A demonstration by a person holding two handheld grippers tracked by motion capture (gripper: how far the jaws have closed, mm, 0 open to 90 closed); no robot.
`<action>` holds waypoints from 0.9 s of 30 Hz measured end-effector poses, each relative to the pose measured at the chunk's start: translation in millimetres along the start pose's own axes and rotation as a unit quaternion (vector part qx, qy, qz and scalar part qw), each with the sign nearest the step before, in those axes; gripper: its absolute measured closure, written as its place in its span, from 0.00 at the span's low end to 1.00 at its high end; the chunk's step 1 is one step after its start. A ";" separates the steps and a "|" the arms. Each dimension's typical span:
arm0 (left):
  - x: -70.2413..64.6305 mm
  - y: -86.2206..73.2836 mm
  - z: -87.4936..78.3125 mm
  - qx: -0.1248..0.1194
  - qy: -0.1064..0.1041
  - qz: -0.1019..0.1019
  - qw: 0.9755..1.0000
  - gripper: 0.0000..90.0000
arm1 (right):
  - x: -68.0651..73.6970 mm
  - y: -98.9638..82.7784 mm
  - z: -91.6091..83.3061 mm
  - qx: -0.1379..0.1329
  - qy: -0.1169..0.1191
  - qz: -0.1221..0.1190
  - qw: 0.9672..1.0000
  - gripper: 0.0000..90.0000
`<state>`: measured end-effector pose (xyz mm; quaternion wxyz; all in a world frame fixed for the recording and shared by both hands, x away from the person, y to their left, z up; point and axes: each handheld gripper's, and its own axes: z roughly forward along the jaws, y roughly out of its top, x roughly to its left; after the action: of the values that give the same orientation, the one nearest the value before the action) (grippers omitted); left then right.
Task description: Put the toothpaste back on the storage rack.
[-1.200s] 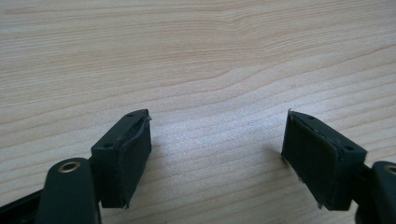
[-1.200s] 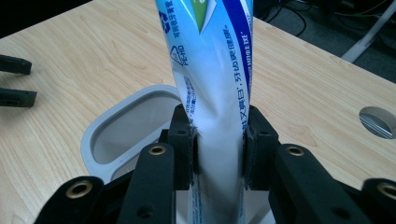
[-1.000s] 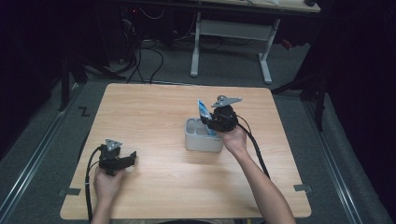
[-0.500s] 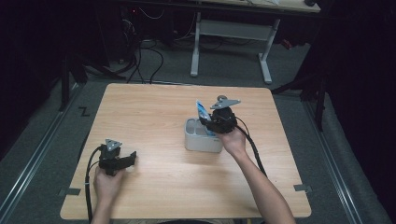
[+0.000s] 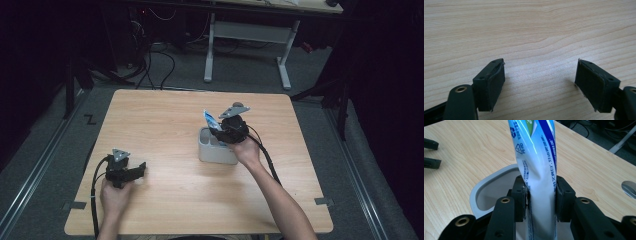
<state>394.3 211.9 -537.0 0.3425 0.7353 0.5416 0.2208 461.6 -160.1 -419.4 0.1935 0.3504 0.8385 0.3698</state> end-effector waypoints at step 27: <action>-0.2 0.0 0.0 0.001 0.001 0.002 1.000 0.27 | -9.7 0.9 -34.4 -0.060 0.013 0.029 0.998 0.52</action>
<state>394.3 211.8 -537.0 0.3410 0.7363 0.5408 0.2216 448.5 -183.3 -395.7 0.1926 0.3572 0.8070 0.4291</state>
